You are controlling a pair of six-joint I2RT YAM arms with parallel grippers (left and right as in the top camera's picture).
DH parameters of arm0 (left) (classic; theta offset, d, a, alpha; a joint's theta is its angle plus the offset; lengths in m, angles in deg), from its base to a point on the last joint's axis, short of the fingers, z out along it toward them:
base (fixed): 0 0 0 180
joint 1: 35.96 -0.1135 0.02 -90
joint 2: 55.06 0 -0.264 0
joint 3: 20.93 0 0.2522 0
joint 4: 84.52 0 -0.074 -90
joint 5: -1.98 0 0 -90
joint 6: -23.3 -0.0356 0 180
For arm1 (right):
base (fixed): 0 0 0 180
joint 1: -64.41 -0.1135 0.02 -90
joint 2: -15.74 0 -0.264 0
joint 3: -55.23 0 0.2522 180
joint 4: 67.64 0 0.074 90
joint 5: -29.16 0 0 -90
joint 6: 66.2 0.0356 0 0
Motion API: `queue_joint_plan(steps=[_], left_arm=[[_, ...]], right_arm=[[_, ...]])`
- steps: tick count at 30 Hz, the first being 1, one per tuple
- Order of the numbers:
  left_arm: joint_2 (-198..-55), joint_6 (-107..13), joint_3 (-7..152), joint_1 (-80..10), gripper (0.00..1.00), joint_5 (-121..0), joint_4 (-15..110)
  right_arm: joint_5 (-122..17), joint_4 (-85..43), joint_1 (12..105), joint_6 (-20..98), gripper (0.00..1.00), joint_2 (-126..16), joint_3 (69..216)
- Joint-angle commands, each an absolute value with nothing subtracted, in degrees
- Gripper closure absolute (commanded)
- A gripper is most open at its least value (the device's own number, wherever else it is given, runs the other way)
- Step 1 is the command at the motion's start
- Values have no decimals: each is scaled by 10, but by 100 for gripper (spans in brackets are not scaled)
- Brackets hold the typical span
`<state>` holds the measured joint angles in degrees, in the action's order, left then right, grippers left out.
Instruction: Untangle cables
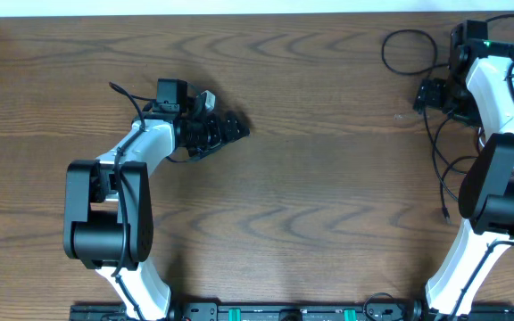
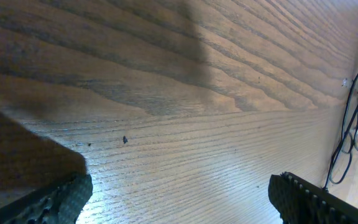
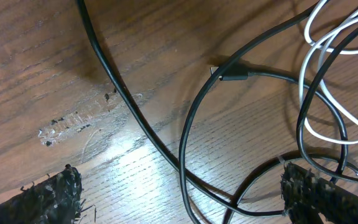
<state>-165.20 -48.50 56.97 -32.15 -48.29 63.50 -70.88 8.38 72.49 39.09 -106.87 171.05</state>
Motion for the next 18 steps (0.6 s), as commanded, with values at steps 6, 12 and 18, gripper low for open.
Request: queue_joint_plan(steps=[6, 12, 18], left_arm=[[-1661, -484, 561, -321, 3, -500, 626], [-1661, -484, 561, -321, 3, -500, 626], [-1661, -484, 561, -321, 3, -500, 626]], right_arm=[[-709, 83, 724, 387, 1, -1068, 1714], [-709, 83, 723, 387, 1, -1071, 1714], [-709, 83, 722, 387, 1, -1070, 1714]])
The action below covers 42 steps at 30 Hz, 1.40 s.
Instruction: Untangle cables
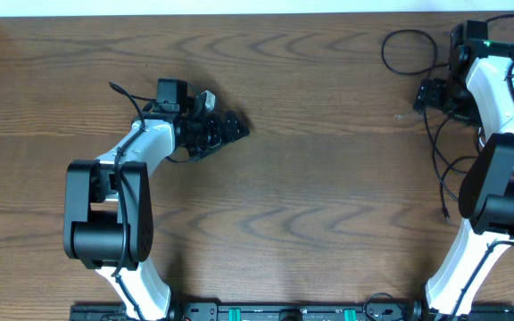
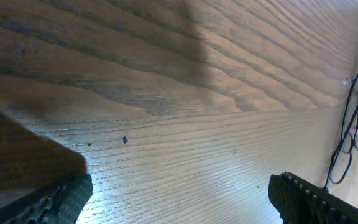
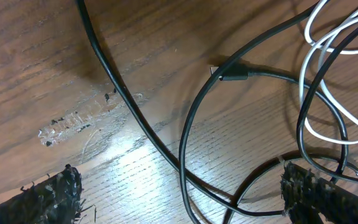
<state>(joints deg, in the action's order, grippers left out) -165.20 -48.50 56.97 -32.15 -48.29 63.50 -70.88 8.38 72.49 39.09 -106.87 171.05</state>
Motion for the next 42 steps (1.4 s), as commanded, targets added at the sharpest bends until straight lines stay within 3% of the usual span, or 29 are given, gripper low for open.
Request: queue_joint_plan(steps=[1, 24, 42], left_arm=[[-1661, -484, 561, -321, 3, -500, 626], [-1661, -484, 561, -321, 3, -500, 626], [-1661, -484, 561, -321, 3, -500, 626]], right_arm=[[-709, 83, 722, 387, 1, -1068, 1714], [-709, 83, 621, 387, 1, -851, 1714], [-709, 87, 580, 387, 1, -536, 1714]])
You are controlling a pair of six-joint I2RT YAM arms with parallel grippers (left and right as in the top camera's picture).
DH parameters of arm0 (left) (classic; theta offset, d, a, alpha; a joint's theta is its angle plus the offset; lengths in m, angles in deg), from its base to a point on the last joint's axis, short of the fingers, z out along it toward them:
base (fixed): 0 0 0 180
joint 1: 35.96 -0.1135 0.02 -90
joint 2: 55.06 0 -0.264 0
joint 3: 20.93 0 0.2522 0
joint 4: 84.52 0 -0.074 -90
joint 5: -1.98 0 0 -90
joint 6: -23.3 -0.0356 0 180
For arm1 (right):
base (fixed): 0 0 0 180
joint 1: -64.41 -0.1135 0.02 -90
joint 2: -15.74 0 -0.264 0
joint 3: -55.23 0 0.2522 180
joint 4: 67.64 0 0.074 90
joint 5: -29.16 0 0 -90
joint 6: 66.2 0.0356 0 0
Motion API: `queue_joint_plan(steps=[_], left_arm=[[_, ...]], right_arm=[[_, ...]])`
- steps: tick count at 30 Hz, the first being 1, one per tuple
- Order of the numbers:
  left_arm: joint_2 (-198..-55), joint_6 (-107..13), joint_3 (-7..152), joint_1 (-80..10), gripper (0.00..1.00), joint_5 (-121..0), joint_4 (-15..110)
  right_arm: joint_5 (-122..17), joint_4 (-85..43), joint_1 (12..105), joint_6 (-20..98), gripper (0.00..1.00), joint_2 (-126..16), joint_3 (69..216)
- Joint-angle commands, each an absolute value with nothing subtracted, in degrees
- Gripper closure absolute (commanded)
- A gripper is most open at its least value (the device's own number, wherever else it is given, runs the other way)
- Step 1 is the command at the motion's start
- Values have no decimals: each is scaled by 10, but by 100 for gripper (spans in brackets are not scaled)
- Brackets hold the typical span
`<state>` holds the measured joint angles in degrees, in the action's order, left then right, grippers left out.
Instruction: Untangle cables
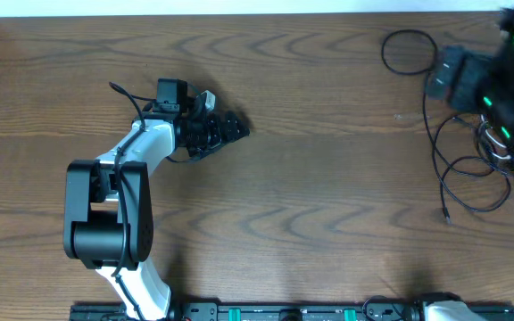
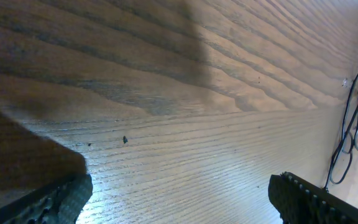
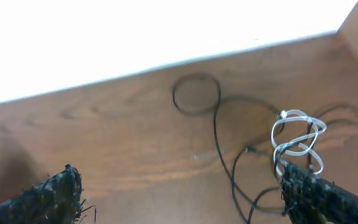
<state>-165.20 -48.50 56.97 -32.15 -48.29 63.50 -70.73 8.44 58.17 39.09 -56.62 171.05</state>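
Black cables (image 1: pixel 435 134) lie tangled at the table's far right, with one loop (image 1: pixel 407 49) near the back edge and a loose end near the front. A white cable (image 3: pixel 297 140) is coiled among them. My right arm (image 1: pixel 507 98) shows only as a blur in the overhead view, lifted high off the table. From up there my right gripper (image 3: pixel 185 199) looks down on the tangle, open and holding nothing. My left gripper (image 1: pixel 235 129) stands open low over bare wood at the left middle, and the cables (image 2: pixel 353 124) show far off at the edge of its wrist view.
A white strip (image 1: pixel 239 7) runs along the table's (image 1: pixel 310 178) back edge. A pale scratch (image 1: pixel 398 116) marks the wood left of the tangle. The arms' mounting rail (image 1: pixel 284 312) lines the front edge. A wooden side wall stands at the far left.
My right gripper was low over the black cables, close to the wood. Now it is high above the table, still open and empty. The cables and the left arm have not moved.
At both earlier moments my right gripper hovered open just above the black cables beside the scratch, without moving. Now it is raised far above them with nothing in it. My left gripper stayed open over bare wood throughout.
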Motion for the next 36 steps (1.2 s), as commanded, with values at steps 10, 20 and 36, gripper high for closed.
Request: queue_joint_plan(steps=[10, 20, 36], left_arm=[[-1661, -484, 561, -321, 3, -500, 626], [-1661, -484, 561, -321, 3, -500, 626], [-1661, -484, 561, -321, 3, -500, 626]], right_arm=[[-709, 90, 580, 387, 1, -431, 1714], [-710, 229, 580, 387, 1, -410, 1713], [-707, 118, 580, 387, 1, -240, 1483]])
